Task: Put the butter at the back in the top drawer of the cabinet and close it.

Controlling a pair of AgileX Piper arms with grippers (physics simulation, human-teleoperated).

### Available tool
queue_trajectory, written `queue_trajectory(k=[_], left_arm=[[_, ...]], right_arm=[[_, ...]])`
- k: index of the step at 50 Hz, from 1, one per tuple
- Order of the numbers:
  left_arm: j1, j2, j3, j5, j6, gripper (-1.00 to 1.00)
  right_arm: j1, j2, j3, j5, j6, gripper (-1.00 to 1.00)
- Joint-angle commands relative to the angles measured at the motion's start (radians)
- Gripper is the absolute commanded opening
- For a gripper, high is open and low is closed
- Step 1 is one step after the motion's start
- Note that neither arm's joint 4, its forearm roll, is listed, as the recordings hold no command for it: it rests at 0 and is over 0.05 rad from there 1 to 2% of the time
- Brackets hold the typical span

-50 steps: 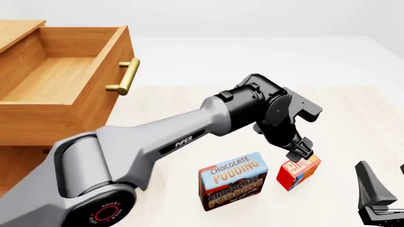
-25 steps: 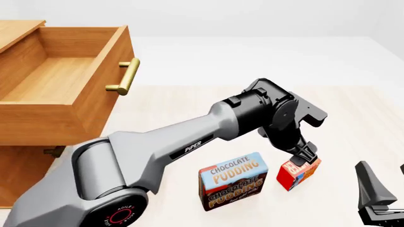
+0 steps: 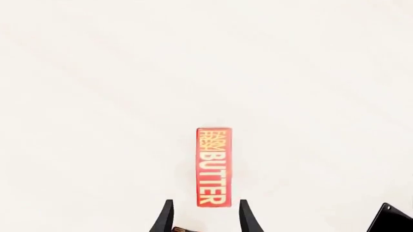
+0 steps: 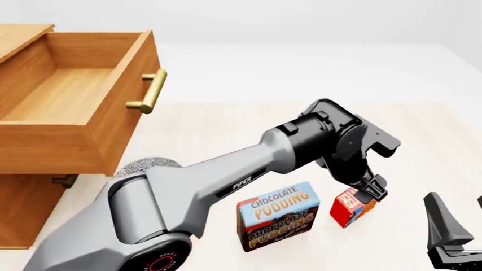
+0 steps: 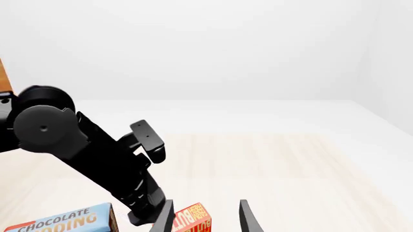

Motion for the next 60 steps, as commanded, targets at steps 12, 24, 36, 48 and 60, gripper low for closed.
queue_trajectory(k=[12,24,36,48,60], left_arm=[[-0.017,0.049,-0.073,0.025,-0.005,1.00],[-0.018,0.080,-0.108,0.034,-0.008,1.00],[-0.017,0.113,-0.136,0.036,-0.011,1.00],[-0.014,0.148,-0.159,0.042,-0.005,1.00],[-0.017,0.170,-0.173,0.042,-0.013,1.00]], right_arm=[[0.000,0.000,0.000,0.000,0.000,1.00],[0.000,0.000,0.000,0.000,0.000,1.00],[0.000,0.000,0.000,0.000,0.000,1.00],[0.000,0.000,0.000,0.000,0.000,1.00],[0.000,0.000,0.000,0.000,0.000,1.00]])
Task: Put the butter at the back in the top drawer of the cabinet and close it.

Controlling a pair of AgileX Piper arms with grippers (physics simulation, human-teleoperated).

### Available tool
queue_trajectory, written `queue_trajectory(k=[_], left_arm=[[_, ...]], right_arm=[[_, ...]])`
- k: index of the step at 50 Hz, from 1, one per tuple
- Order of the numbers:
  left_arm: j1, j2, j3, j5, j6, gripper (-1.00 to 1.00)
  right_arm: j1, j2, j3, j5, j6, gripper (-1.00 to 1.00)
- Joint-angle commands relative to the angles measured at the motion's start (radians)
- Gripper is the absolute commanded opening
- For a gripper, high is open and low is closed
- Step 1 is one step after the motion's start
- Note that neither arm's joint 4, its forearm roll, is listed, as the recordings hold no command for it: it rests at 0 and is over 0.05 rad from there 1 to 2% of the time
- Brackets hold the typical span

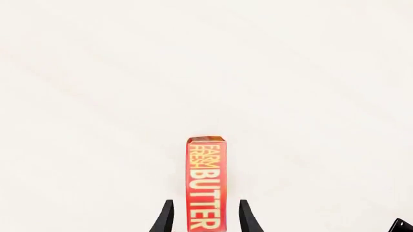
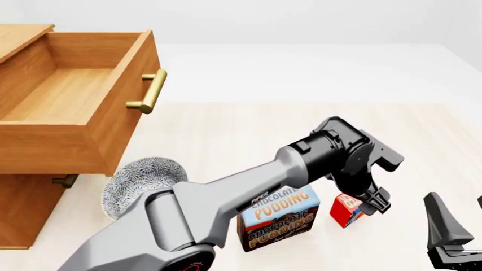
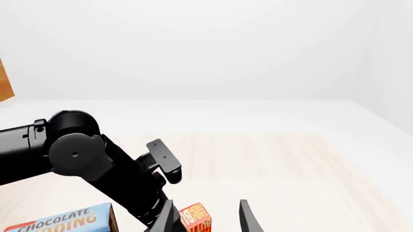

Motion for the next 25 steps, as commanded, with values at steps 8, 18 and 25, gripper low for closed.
queue_trajectory(k=[8,18,25], left_arm=[[-0.004,0.030,-0.016,-0.003,-0.010,1.00],[-0.007,0.036,-0.010,-0.013,-0.017,1.00],[-0.008,0.035,0.007,-0.027,-0.022,1.00]], right_arm=[[0.000,0.000,0.000,0.000,0.000,1.00],[0.000,0.000,0.000,0.000,0.000,1.00],[0.000,0.000,0.000,0.000,0.000,1.00]])
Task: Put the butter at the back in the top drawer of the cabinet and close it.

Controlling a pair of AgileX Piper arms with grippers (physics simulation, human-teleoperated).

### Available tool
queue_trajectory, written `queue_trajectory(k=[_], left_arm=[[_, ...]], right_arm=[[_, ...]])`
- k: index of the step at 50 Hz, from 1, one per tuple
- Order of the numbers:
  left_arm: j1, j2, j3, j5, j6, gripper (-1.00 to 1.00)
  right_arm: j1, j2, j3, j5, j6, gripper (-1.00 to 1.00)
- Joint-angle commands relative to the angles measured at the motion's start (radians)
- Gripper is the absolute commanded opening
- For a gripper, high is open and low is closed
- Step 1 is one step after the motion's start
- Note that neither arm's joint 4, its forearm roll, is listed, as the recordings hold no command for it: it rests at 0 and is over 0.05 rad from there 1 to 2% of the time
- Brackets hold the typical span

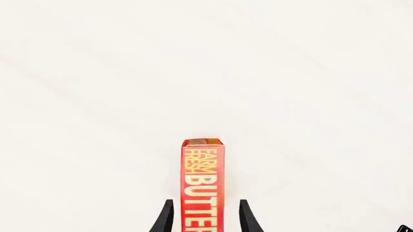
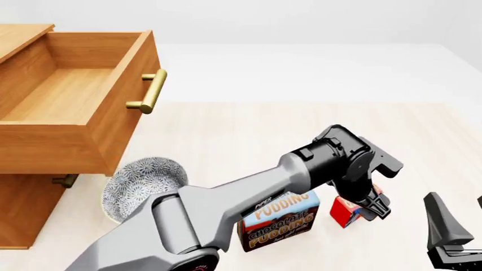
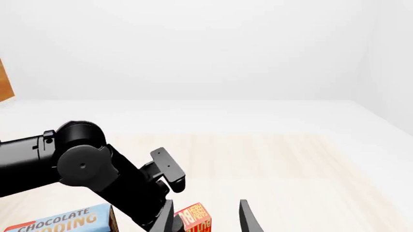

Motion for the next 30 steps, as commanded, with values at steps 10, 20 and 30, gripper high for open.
queue_trajectory(k=[10,20,30], left_arm=[[-0.001,0.004,0.029,-0.027,-0.010,1.00],[0.001,0.006,0.036,-0.037,-0.015,1.00],[0.003,0.017,0.032,-0.039,-0.018,1.00]], right_arm=[[0.000,0.000,0.000,0.000,0.000,1.00],[0.000,0.000,0.000,0.000,0.000,1.00],[0.000,0.000,0.000,0.000,0.000,1.00]])
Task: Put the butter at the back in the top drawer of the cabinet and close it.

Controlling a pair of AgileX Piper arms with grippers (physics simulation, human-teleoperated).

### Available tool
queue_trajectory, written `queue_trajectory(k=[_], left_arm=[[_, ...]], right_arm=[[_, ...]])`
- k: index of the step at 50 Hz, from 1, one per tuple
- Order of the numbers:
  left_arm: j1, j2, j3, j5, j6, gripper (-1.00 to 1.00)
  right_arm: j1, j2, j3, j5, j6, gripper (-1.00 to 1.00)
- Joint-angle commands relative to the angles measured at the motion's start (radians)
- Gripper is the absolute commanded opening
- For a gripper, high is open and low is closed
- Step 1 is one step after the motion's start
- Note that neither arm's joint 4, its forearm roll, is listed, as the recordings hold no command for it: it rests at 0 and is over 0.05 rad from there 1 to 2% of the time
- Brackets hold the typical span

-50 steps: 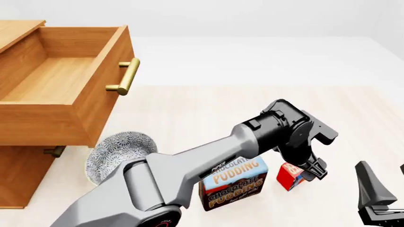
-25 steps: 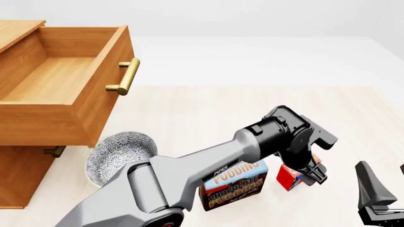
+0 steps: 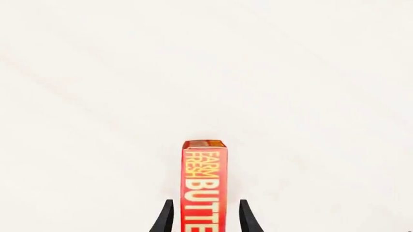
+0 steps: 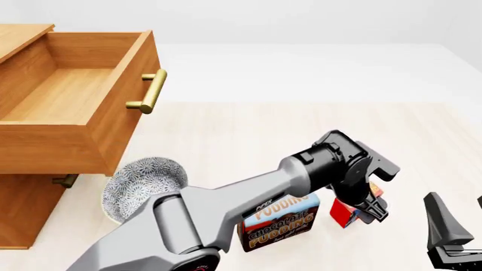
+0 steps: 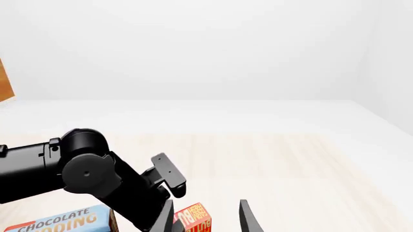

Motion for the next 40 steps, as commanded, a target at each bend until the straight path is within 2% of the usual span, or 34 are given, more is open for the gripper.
queue_trajectory(k=[1,7,8,20,32,40], left_arm=[[0.004,0.013,-0.005,-0.003,-0.004,1.00],[0.013,0.030,-0.020,0.014,-0.011,1.00],[0.014,0.033,-0.026,0.018,-0.008,-1.00],[0.007,0.044,-0.026,0.021,-0.010,-1.00],[-0.014,-0.005,-0.015,0.014,-0.013,-1.00],[-0.022,-0.070,-0.039,0.034,0.026,-1.00]], right_arm=[[0.000,0.000,0.000,0.000,0.000,1.00],[0.000,0.000,0.000,0.000,0.000,1.00],[0.000,0.000,0.000,0.000,0.000,1.00],[0.000,0.000,0.000,0.000,0.000,1.00],[0.000,0.000,0.000,0.000,0.000,1.00],[0.000,0.000,0.000,0.000,0.000,1.00]])
